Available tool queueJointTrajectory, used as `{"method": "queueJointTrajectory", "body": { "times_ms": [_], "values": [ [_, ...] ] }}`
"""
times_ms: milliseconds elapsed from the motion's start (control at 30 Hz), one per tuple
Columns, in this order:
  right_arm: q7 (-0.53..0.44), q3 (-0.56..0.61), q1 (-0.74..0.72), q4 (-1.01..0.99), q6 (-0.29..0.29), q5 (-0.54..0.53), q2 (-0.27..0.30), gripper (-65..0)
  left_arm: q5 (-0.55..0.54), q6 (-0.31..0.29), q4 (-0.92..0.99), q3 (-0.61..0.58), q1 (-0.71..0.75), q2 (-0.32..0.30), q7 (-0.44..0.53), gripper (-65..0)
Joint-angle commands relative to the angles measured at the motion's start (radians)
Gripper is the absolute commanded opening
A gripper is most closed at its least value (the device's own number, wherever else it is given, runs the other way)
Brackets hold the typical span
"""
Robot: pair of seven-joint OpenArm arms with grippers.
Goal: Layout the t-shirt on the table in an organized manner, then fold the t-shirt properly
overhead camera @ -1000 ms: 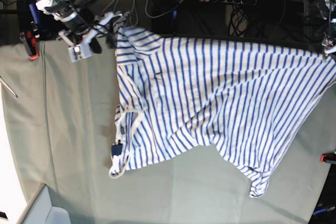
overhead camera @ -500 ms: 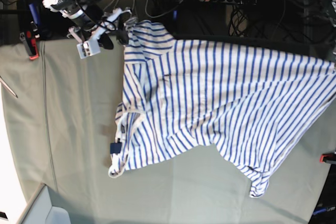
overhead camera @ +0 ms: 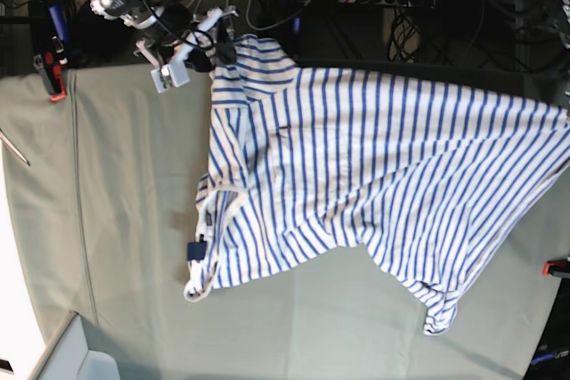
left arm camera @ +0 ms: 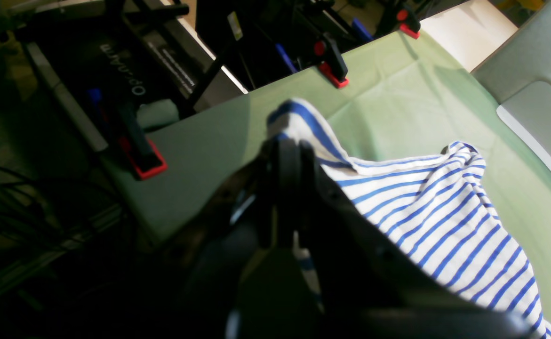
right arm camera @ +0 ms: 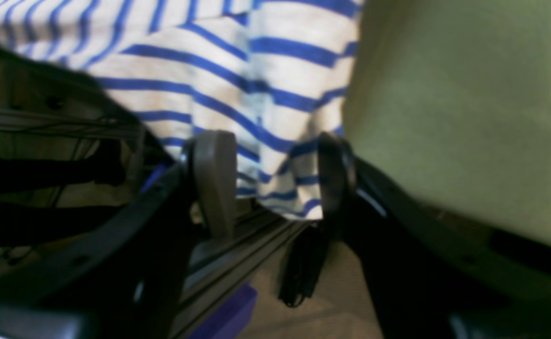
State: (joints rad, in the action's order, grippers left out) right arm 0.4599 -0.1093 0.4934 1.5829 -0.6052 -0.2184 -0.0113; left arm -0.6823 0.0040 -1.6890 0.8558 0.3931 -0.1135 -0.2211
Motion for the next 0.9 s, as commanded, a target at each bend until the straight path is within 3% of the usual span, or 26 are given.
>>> {"method": "queueJointTrajectory", "body": {
  "times_ms": [0,333,433,600,700,867],
  "values": [
    [-0.014,0.001,-0.003,0.000,-0.025,-0.019,0.001,-36.2,-0.001,-0.003,-0.020,0.009,0.002,-0.013,0.033,-65.0],
    [-0.019,0.001,-0.039,-0.060,-0.025,-0.019,0.001,-37.3,-0.001,-0.003,-0.009,0.007,0.002,-0.013,0.033,-65.0],
    [-0.011,0.001,-0.062,-0.060,-0.025,-0.017,0.003,-45.6,-0.001,-0.003,-0.009,0.007,0.002,-0.013,0.033,-65.0],
    [-0.010,-0.002,-0.081,-0.098,-0.025,-0.017,0.004,-65.0,-0.001,-0.003,-0.009,0.009,0.002,-0.013,0.033,-65.0],
    [-0.010,-0.003,-0.063,-0.085,-0.025,-0.017,0.012,-65.0,0.000,-0.003,-0.009,0.009,0.002,-0.015,0.033,-65.0],
    [-0.010,-0.007,0.026,0.115,-0.025,-0.022,0.047,-65.0,0.011,-0.003,-0.058,0.009,0.011,-0.033,0.039,-65.0]
  ]
}}
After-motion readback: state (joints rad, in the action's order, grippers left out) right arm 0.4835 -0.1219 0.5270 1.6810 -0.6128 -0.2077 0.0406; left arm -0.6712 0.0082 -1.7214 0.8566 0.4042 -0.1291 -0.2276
